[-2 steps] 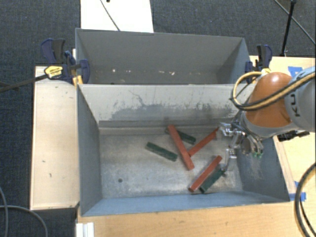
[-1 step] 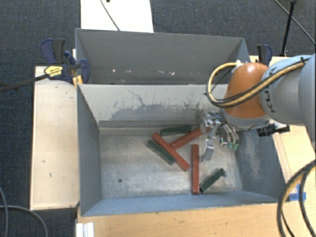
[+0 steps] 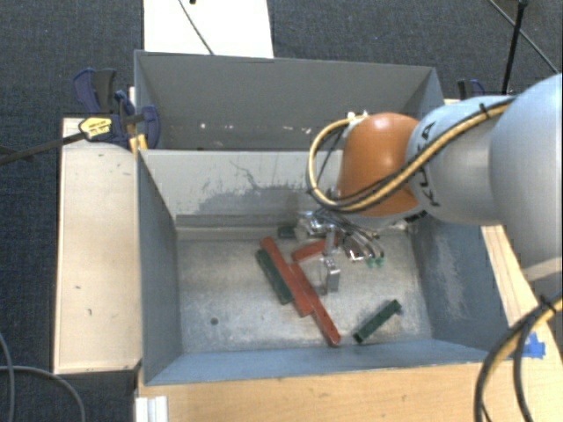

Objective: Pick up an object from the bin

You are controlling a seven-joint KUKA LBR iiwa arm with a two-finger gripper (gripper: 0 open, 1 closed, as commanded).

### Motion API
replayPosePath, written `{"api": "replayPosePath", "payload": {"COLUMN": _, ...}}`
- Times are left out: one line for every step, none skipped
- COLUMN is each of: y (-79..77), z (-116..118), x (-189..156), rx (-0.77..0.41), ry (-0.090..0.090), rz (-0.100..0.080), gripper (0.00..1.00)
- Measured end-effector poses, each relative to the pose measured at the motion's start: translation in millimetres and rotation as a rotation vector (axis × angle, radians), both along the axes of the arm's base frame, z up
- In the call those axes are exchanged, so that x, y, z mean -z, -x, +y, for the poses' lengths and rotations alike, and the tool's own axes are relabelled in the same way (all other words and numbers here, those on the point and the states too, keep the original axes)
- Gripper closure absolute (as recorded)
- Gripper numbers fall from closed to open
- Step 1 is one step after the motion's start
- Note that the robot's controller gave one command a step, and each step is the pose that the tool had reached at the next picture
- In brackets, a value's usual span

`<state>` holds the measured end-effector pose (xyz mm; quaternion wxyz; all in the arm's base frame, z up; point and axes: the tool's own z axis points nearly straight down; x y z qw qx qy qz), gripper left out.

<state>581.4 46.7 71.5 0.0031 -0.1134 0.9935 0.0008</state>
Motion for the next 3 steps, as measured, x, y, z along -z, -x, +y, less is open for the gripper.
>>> {"api": "replayPosePath", "payload": {"y": 18.2, "z": -105, "x": 1, "rx": -0.230, "ry": 0.005, "rz": 0.006, "gripper": 0.00}}
{"api": "replayPosePath", "payload": {"y": -11.3, "z": -90, "x": 0, "rx": -0.185, "ry": 0.002, "rz": -0.001, "gripper": 0.00}}
{"api": "replayPosePath", "payload": {"y": -10.2, "z": -90, "x": 1, "rx": -0.185, "ry": 0.002, "rz": 0.001, "gripper": 1.00}}
